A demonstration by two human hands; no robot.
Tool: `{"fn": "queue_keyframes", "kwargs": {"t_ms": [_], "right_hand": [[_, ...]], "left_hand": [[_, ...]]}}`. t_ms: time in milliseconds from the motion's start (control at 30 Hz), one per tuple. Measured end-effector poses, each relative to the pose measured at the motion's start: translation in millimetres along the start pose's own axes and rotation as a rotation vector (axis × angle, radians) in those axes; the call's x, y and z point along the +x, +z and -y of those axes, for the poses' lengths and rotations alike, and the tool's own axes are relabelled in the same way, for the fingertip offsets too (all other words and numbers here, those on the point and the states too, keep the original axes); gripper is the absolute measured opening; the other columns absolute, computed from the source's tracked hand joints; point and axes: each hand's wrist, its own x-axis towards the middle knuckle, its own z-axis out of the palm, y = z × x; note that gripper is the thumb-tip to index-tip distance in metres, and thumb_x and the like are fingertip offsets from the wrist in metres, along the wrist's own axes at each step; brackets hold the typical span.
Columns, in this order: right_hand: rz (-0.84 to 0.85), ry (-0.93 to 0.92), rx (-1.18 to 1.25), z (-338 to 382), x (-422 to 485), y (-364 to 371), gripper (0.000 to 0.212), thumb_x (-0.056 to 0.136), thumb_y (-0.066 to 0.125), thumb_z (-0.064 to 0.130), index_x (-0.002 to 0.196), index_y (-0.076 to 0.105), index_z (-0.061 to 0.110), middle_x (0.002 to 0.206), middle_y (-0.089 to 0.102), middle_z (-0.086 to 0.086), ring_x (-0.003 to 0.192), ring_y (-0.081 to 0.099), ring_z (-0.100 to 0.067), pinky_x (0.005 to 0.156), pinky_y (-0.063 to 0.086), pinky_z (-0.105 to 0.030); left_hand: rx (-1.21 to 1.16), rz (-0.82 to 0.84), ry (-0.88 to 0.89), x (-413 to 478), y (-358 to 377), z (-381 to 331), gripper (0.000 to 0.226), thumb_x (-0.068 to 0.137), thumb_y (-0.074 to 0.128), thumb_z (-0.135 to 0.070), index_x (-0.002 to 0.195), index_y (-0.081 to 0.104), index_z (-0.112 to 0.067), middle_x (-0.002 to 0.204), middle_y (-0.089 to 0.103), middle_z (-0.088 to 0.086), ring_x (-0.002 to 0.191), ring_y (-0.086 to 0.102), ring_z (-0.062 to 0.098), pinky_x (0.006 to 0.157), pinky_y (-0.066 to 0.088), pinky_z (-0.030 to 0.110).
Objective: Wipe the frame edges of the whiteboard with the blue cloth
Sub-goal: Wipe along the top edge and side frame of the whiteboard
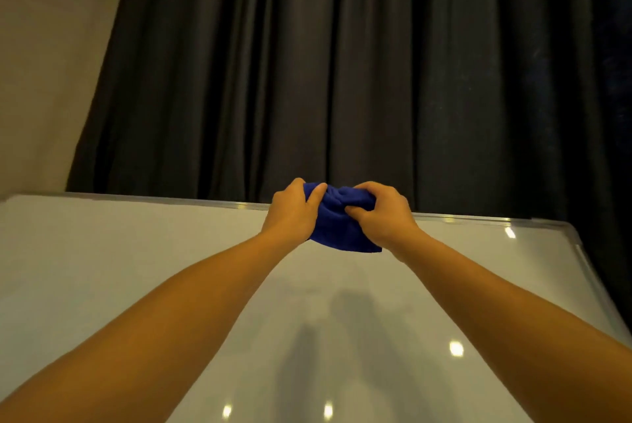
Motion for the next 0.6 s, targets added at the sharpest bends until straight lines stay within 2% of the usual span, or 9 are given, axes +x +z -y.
{"fn": "queue_keyframes", "kwargs": {"t_ms": [100, 167, 267, 367, 500, 600], "right_hand": [[-0.084, 0.004, -0.089, -7, 32, 27, 0.021, 0.089, 0.068, 0.013, 0.099, 0.057, 0.029, 0.090, 0.058, 0.009, 0.076, 0.053, -0.006, 0.061, 0.039, -0.014], [-0.112, 0.037, -0.139, -14, 54, 48, 0.020, 0.090, 0.066, 0.010, 0.099, 0.059, 0.025, 0.093, 0.059, 0.005, 0.080, 0.054, -0.009, 0.060, 0.038, -0.013], [-0.139, 0.073, -0.228, -24, 82, 71, 0.018, 0.091, 0.063, 0.007, 0.102, 0.060, 0.021, 0.095, 0.058, 0.002, 0.083, 0.053, -0.012, 0.064, 0.038, -0.017], [-0.161, 0.078, -0.319, -34, 104, 80, 0.022, 0.090, 0.062, 0.005, 0.110, 0.061, 0.014, 0.105, 0.061, -0.005, 0.089, 0.054, -0.017, 0.074, 0.041, -0.024], [-0.165, -0.007, -0.657, -55, 117, 96, 0.032, 0.092, 0.058, 0.006, 0.123, 0.053, 0.011, 0.124, 0.051, -0.014, 0.109, 0.051, -0.031, 0.087, 0.044, -0.036], [-0.220, -0.114, -1.105, -71, 114, 105, 0.060, 0.089, 0.064, 0.019, 0.142, 0.037, 0.018, 0.145, 0.033, -0.018, 0.126, 0.034, -0.039, 0.100, 0.033, -0.049]], "left_hand": [[0.004, 0.039, 0.036, 44, 11, 29, 0.035, 0.098, 0.045, -0.052, 0.094, 0.051, -0.018, 0.090, 0.059, 0.004, 0.078, 0.057, 0.024, 0.066, 0.045, 0.035], [0.016, 0.079, 0.035, 75, 20, 46, 0.035, 0.097, 0.044, -0.054, 0.097, 0.051, -0.019, 0.090, 0.059, 0.003, 0.081, 0.059, 0.025, 0.069, 0.050, 0.040], [0.014, 0.133, 0.059, 111, 36, 69, 0.034, 0.097, 0.046, -0.053, 0.097, 0.050, -0.020, 0.088, 0.057, 0.001, 0.079, 0.058, 0.024, 0.068, 0.048, 0.038], [-0.025, 0.140, 0.083, 133, 51, 85, 0.034, 0.096, 0.046, -0.055, 0.094, 0.049, -0.021, 0.082, 0.055, -0.001, 0.072, 0.055, 0.021, 0.063, 0.044, 0.037], [-0.018, 0.155, 0.098, 144, 73, 100, 0.036, 0.096, 0.045, -0.055, 0.090, 0.047, -0.020, 0.079, 0.057, 0.000, 0.067, 0.054, 0.018, 0.054, 0.037, 0.035], [0.016, 0.199, 0.071, 153, 84, 103, 0.039, 0.097, 0.044, -0.055, 0.094, 0.048, -0.016, 0.089, 0.058, 0.004, 0.076, 0.054, 0.026, 0.064, 0.039, 0.037]]}}
